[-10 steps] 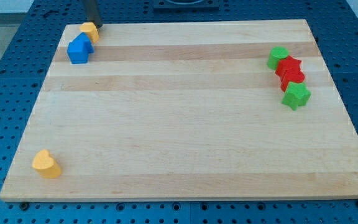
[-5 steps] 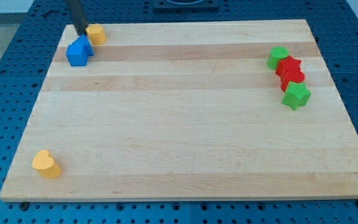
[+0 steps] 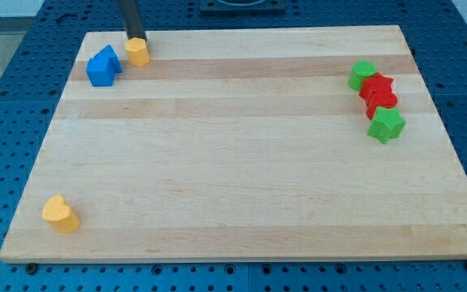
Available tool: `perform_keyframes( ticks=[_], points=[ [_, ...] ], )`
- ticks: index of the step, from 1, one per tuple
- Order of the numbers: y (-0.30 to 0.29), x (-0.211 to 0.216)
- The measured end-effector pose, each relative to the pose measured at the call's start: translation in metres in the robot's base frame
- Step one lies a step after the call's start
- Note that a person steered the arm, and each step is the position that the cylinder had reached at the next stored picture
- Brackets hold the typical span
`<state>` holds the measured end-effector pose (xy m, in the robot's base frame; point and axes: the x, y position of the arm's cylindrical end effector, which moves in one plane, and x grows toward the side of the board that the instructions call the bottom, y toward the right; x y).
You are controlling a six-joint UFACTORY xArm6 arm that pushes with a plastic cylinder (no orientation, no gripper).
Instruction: Move the yellow hexagon to the center left
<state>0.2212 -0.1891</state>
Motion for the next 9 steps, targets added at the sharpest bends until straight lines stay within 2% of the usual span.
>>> perform_keyframes(
  ticks=[1,3,6,9],
  points=[
    [0.008,0.014],
    [-0.003,0.071],
    [0.048,0.078],
    [-0.036,0.106]
  ],
)
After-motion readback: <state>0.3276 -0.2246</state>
